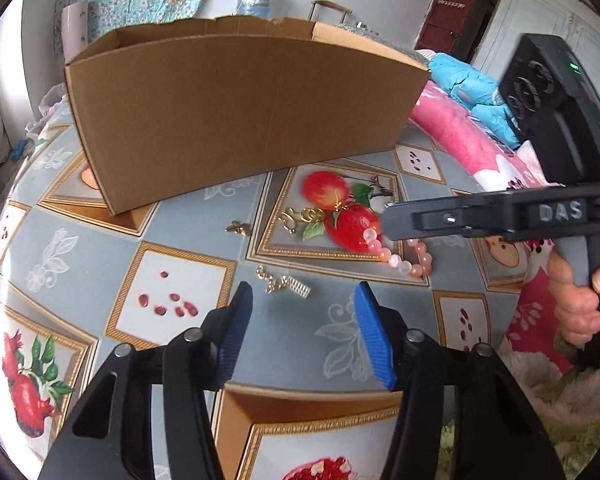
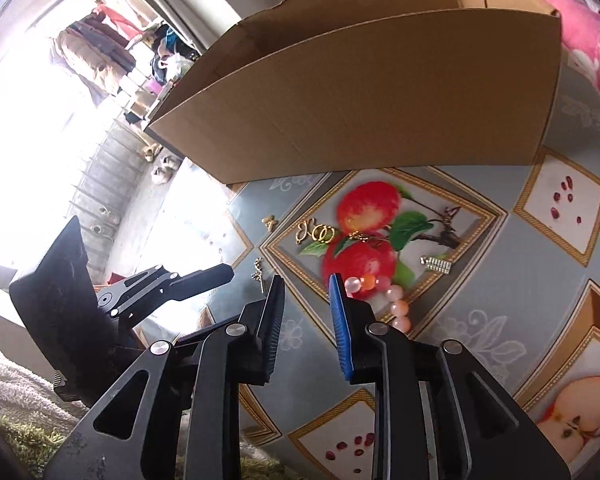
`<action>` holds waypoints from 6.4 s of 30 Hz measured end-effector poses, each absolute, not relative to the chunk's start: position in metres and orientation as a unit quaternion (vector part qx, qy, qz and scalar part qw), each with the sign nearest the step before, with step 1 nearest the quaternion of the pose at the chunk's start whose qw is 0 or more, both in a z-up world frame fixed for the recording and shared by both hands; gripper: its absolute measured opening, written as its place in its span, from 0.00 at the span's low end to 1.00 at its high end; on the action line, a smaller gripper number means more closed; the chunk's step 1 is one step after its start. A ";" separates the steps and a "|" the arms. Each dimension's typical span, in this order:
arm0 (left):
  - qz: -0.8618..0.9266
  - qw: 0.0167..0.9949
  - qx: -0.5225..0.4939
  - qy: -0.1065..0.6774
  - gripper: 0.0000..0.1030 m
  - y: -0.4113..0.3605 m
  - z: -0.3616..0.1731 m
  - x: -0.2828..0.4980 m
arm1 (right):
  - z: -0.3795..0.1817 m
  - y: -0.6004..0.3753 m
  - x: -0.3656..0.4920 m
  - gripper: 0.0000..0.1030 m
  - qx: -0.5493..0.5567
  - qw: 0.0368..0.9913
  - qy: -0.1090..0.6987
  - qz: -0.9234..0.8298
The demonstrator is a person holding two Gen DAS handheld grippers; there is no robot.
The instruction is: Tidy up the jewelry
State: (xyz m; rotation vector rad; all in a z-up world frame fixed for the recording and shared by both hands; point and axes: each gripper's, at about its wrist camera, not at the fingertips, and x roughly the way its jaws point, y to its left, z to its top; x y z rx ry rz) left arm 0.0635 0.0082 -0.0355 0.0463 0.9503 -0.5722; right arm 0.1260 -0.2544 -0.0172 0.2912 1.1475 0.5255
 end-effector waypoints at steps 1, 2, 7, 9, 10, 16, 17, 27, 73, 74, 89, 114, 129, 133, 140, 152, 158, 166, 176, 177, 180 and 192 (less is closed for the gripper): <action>-0.265 0.848 0.026 0.457 0.46 0.004 -0.037 0.068 | -0.017 -0.259 0.126 0.24 0.141 0.800 0.532 0.241; -0.262 0.847 0.028 0.461 0.41 0.001 -0.038 0.071 | -0.016 -0.263 0.128 0.24 0.145 0.801 0.529 0.238; -0.232 0.851 0.062 0.467 0.25 -0.010 -0.039 0.077 | -0.017 -0.282 0.125 0.24 0.153 0.809 0.516 0.236; -0.224 0.852 0.079 0.466 0.17 -0.011 -0.038 0.075 | -0.018 -0.284 0.124 0.24 0.152 0.811 0.513 0.237; -0.220 0.852 0.086 0.468 0.15 -0.010 -0.037 0.074 | -0.019 -0.285 0.123 0.24 0.151 0.812 0.512 0.237; -0.204 0.850 0.068 0.480 0.13 0.006 -0.031 0.068 | -0.022 -0.286 0.127 0.24 0.160 0.810 0.507 0.247; -0.206 0.851 0.067 0.478 0.13 0.008 -0.029 0.066 | -0.022 -0.286 0.127 0.24 0.161 0.810 0.507 0.248; -0.193 0.846 0.094 0.488 0.13 -0.006 -0.037 0.075 | -0.018 -0.292 0.122 0.24 0.153 0.817 0.497 0.247; -0.203 0.854 0.058 0.475 0.02 0.026 -0.041 0.079 | -0.018 -0.293 0.165 0.27 -0.007 0.814 0.537 0.220; -0.203 0.854 0.057 0.475 0.02 0.025 -0.041 0.079 | -0.020 -0.293 0.159 0.27 -0.010 0.812 0.541 0.219; -0.186 0.857 0.061 0.476 0.02 0.021 -0.041 0.079 | -0.038 -0.244 0.152 0.14 -0.076 0.782 0.567 0.248; -0.190 0.858 0.058 0.473 0.03 0.021 -0.042 0.077 | -0.036 -0.210 0.139 0.12 -0.133 0.790 0.548 0.241; -0.195 0.864 0.058 0.460 0.02 0.023 -0.042 0.074 | -0.041 -0.214 0.137 0.02 -0.087 0.815 0.538 0.197; -0.200 0.865 0.053 0.458 0.02 0.026 -0.042 0.073 | -0.035 -0.223 0.133 0.02 -0.070 0.825 0.527 0.191; -0.205 0.870 0.050 0.445 0.02 0.029 -0.031 0.064 | -0.014 -0.240 0.127 0.02 -0.055 0.842 0.505 0.182; -0.215 0.899 0.026 0.381 0.02 0.044 0.027 0.042 | 0.036 -0.252 0.106 0.02 -0.032 0.878 0.438 0.189; -0.237 0.919 0.024 0.314 0.02 0.047 0.084 0.044 | 0.082 -0.245 0.111 0.02 -0.031 0.901 0.369 0.227; -0.262 0.932 0.033 0.249 0.02 0.036 0.151 0.087 | 0.140 -0.246 0.161 0.02 -0.024 0.916 0.289 0.278; -0.314 0.876 -0.022 0.365 0.02 0.003 0.138 0.200 | 0.116 -0.246 0.256 0.02 0.016 0.870 0.372 0.323; -0.314 0.866 -0.032 0.387 0.02 -0.003 0.128 0.217 | 0.108 -0.245 0.268 0.02 0.018 0.863 0.390 0.322; -0.311 0.840 -0.052 0.442 0.02 -0.018 0.098 0.256 | 0.085 -0.236 0.296 0.02 0.009 0.847 0.431 0.311; -0.290 0.803 -0.069 0.516 0.16 -0.035 0.038 0.302 | 0.062 -0.240 0.322 0.14 -0.008 0.843 0.459 0.280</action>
